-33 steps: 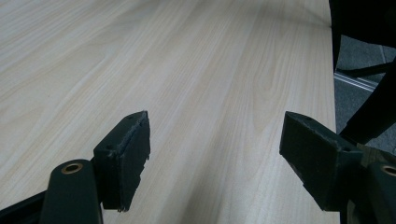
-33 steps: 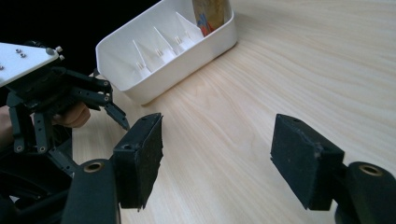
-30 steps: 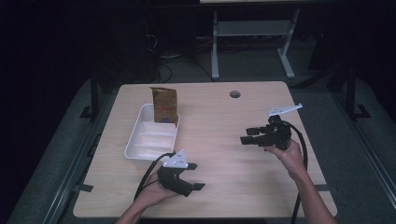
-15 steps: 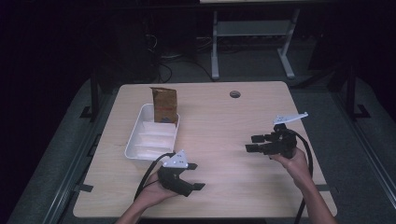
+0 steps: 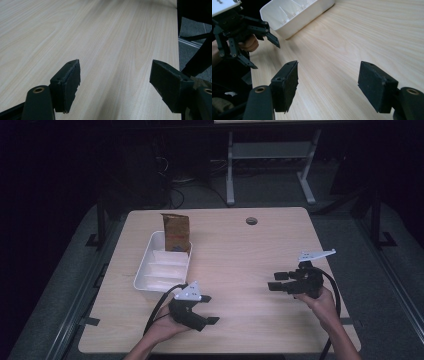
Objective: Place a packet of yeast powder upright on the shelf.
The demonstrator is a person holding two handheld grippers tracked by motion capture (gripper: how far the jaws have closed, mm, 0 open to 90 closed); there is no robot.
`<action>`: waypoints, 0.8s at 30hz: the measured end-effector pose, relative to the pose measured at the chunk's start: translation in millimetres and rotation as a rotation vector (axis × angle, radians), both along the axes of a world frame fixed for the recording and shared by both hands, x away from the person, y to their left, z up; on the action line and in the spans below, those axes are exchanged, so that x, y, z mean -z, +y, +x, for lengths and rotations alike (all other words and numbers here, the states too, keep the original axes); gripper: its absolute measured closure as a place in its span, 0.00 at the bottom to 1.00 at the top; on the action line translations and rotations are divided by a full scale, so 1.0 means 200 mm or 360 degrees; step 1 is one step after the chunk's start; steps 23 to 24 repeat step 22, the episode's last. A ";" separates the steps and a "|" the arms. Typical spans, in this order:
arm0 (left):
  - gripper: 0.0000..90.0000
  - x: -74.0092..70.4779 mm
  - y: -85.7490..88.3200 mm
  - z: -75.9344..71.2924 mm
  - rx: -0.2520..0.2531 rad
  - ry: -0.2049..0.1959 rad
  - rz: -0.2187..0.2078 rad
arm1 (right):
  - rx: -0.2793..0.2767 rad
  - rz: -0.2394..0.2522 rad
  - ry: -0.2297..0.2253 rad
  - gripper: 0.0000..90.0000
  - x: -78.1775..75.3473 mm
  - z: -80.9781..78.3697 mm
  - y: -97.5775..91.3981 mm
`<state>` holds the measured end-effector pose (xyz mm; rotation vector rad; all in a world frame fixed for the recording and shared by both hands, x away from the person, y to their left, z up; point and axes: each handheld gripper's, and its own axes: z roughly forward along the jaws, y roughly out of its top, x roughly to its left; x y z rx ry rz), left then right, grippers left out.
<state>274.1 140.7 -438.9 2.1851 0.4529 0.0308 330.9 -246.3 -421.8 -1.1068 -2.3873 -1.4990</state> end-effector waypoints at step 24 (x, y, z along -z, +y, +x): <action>0.28 0.03 0.01 -0.02 0.0004 0.0027 -0.0005 | 0.0016 -0.0041 -0.0004 0.31 0.12 -0.16 0.02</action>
